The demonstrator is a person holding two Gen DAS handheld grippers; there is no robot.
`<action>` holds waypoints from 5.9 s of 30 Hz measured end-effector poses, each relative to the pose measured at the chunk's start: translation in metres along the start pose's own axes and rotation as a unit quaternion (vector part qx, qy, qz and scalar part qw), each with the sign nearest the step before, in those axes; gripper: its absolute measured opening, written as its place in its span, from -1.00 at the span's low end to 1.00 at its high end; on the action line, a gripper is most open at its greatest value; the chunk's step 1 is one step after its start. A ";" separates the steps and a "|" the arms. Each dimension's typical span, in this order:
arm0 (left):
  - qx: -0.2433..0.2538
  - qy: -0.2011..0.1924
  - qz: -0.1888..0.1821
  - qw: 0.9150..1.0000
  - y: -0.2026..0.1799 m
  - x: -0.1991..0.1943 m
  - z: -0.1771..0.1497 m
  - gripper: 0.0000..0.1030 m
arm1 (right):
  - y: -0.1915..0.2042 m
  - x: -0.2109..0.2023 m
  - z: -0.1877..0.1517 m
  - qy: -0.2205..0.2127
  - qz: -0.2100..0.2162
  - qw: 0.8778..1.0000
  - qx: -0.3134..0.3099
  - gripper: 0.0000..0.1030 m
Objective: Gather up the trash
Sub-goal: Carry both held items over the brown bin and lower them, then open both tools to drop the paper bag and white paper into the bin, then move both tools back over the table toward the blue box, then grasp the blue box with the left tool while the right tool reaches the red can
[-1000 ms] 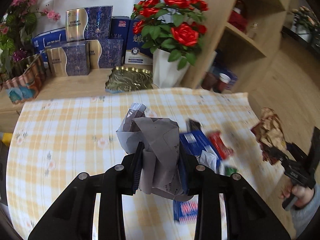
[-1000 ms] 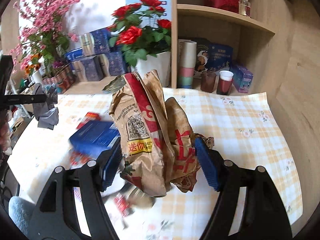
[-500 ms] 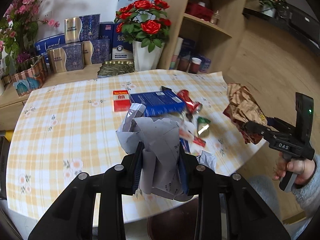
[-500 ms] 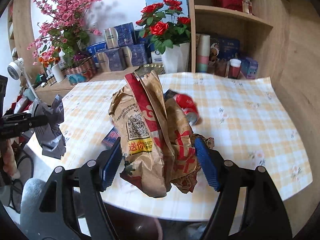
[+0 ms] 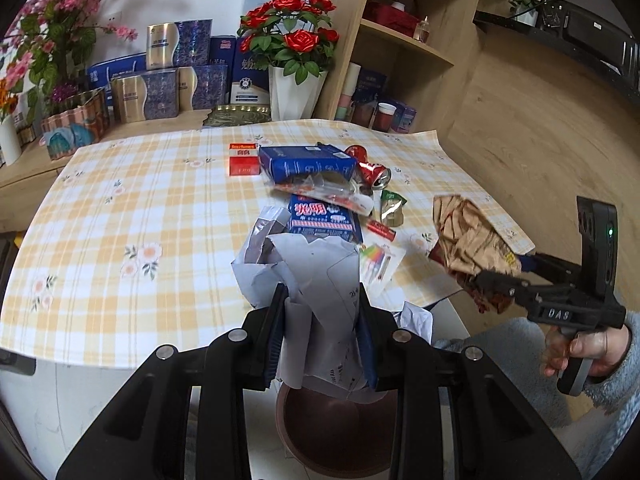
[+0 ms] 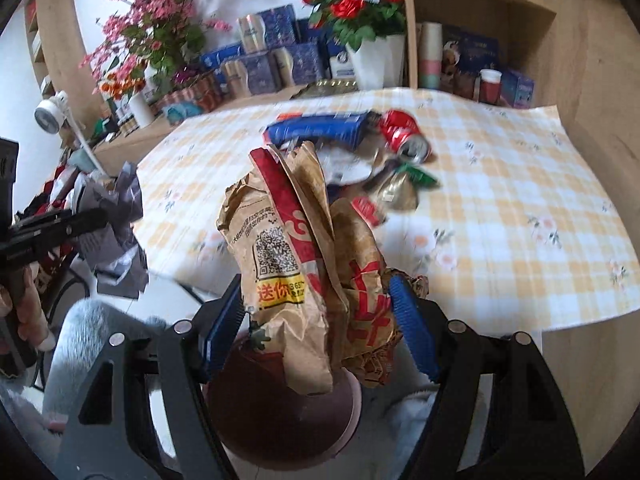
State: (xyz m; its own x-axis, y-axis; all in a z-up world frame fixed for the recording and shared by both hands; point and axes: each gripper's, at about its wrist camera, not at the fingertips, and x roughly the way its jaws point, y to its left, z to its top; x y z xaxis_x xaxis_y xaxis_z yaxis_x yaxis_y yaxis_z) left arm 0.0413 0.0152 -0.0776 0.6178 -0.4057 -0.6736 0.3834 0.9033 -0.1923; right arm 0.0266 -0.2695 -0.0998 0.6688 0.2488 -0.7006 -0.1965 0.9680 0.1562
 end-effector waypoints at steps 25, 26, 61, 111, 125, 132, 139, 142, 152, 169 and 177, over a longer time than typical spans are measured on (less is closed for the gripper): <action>-0.028 0.043 0.029 0.998 0.019 0.014 -0.062 -0.37 | 0.039 0.106 -0.082 0.218 0.085 0.972 0.002 0.44; -0.029 0.044 0.030 0.998 0.020 0.015 -0.062 -0.37 | 0.038 0.111 -0.084 0.225 0.085 0.971 0.008 0.44; 0.138 0.117 -0.028 0.983 -0.046 0.118 -0.104 -0.29 | -0.027 0.057 -0.067 -0.024 -0.081 0.996 0.014 0.89; 0.098 -0.054 0.115 0.987 0.017 0.078 -0.001 0.81 | -0.063 0.056 0.001 -0.030 -0.085 0.995 0.053 0.89; 0.190 -0.032 0.118 0.974 0.008 0.138 0.078 0.81 | -0.094 0.090 0.036 -0.020 -0.106 0.991 0.080 0.89; 0.257 -0.010 0.115 0.959 -0.012 0.188 0.120 0.81 | -0.110 0.098 0.046 -0.023 -0.101 0.990 0.099 0.89; 0.265 0.058 0.072 0.960 -0.023 0.249 0.162 0.81 | -0.125 0.099 0.049 -0.027 -0.103 0.988 0.114 0.89; 0.285 0.085 0.068 0.952 -0.029 0.270 0.165 0.81 | -0.132 0.099 0.047 -0.029 -0.102 0.987 0.122 0.89; 0.326 0.146 0.099 0.929 -0.036 0.321 0.173 0.81 | -0.147 0.102 0.042 -0.027 -0.099 0.984 0.146 0.89; 0.187 0.117 0.005 0.975 0.010 0.269 0.246 -0.54 | -0.148 0.098 0.051 -0.034 -0.076 0.987 0.134 0.89; 0.076 0.088 0.006 0.993 0.082 0.241 0.246 -0.70 | -0.145 0.100 0.069 -0.027 -0.061 0.992 0.111 0.89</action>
State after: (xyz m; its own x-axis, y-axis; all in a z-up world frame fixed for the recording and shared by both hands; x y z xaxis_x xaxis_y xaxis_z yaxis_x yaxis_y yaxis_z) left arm 0.3909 -0.0431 -0.0801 0.4981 -0.3520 -0.7925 0.4842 0.8710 -0.0826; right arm 0.1713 -0.3829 -0.1450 0.7172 0.1243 -0.6857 0.0466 0.9732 0.2252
